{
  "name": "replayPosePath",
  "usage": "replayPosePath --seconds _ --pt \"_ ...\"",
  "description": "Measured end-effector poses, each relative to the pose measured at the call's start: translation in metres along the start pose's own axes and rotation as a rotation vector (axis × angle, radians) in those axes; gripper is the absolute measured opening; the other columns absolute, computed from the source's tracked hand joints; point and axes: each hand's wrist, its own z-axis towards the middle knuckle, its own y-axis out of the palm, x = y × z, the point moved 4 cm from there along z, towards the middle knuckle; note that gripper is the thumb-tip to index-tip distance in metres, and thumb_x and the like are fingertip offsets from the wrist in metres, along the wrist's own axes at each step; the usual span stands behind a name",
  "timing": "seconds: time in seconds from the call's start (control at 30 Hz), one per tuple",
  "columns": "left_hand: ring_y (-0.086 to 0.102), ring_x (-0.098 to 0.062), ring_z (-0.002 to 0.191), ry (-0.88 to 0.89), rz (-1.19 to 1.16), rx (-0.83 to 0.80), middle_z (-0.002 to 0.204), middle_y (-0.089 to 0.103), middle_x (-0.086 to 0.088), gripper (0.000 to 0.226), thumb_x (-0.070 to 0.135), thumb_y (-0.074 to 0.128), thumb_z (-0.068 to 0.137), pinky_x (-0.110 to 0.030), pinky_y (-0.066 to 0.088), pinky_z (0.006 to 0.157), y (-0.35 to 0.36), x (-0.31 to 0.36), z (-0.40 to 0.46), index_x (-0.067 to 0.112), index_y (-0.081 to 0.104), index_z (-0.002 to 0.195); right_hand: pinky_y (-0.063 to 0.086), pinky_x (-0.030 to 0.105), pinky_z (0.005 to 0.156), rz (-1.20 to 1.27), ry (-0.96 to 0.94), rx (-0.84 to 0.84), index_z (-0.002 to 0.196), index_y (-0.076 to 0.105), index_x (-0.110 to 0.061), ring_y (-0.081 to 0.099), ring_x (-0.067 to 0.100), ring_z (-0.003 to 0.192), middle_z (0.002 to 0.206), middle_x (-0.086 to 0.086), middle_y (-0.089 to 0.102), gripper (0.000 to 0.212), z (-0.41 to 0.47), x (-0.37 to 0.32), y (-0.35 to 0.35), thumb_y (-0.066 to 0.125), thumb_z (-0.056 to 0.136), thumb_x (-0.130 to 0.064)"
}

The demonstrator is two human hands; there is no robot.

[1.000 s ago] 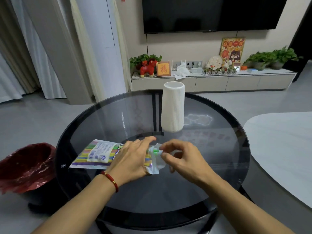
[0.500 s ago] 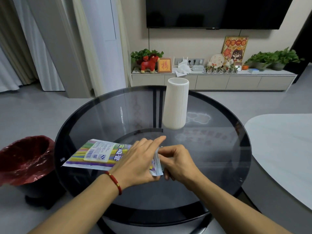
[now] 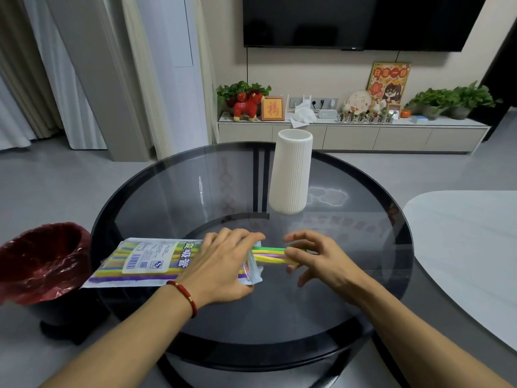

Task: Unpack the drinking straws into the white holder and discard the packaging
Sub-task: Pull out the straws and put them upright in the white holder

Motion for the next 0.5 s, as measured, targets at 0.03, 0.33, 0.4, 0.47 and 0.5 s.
replayPosePath --seconds 0.03,0.33,0.4,0.47,0.5 --pt "0.044 -0.013 0.118 0.006 0.003 -0.009 0.136 0.043 0.015 0.077 0.064 0.056 0.074 -0.037 0.035 0.100 0.000 0.001 0.000 0.043 0.029 0.143 0.061 0.036 0.059 -0.026 -0.019 -0.002 0.114 0.071 -0.015 0.073 0.024 0.074 0.098 0.015 0.076 0.020 0.000 0.001 0.004 0.075 0.095 -0.017" --pt "0.045 -0.012 0.113 -0.123 -0.011 -0.042 0.126 0.046 0.014 0.068 0.086 0.020 0.080 -0.046 0.033 0.102 -0.006 -0.001 -0.002 0.043 0.045 0.126 0.064 0.038 0.078 -0.188 -0.118 0.115 0.098 0.080 -0.011 0.078 0.027 0.085 0.094 0.013 0.080 0.015 0.006 -0.009 -0.028 0.084 0.083 -0.008" --pt "0.047 -0.014 0.111 -0.154 0.022 -0.066 0.121 0.047 0.013 0.052 0.076 0.021 0.086 -0.046 0.035 0.101 -0.004 -0.003 -0.001 0.041 0.044 0.116 0.065 0.037 0.082 -0.190 -0.113 0.121 0.095 0.082 -0.014 0.079 0.024 0.088 0.095 0.009 0.081 0.016 0.003 -0.009 -0.037 0.083 0.080 -0.010" --pt "0.047 -0.017 0.111 -0.165 0.038 -0.099 0.119 0.047 0.012 0.043 0.070 0.027 0.088 -0.045 0.036 0.100 0.000 -0.003 0.000 0.039 0.041 0.113 0.065 0.030 0.075 -0.143 -0.111 0.113 0.091 0.083 -0.019 0.079 0.021 0.084 0.092 0.006 0.081 0.014 -0.001 -0.009 -0.045 0.082 0.077 -0.018" --pt "0.047 -0.017 0.112 -0.166 0.038 -0.106 0.121 0.047 0.012 0.041 0.068 0.030 0.089 -0.045 0.036 0.101 0.001 -0.003 0.001 0.038 0.042 0.115 0.064 0.026 0.072 -0.114 -0.113 0.107 0.091 0.083 -0.020 0.079 0.019 0.080 0.090 0.007 0.081 0.015 -0.003 -0.010 -0.048 0.082 0.076 -0.021"
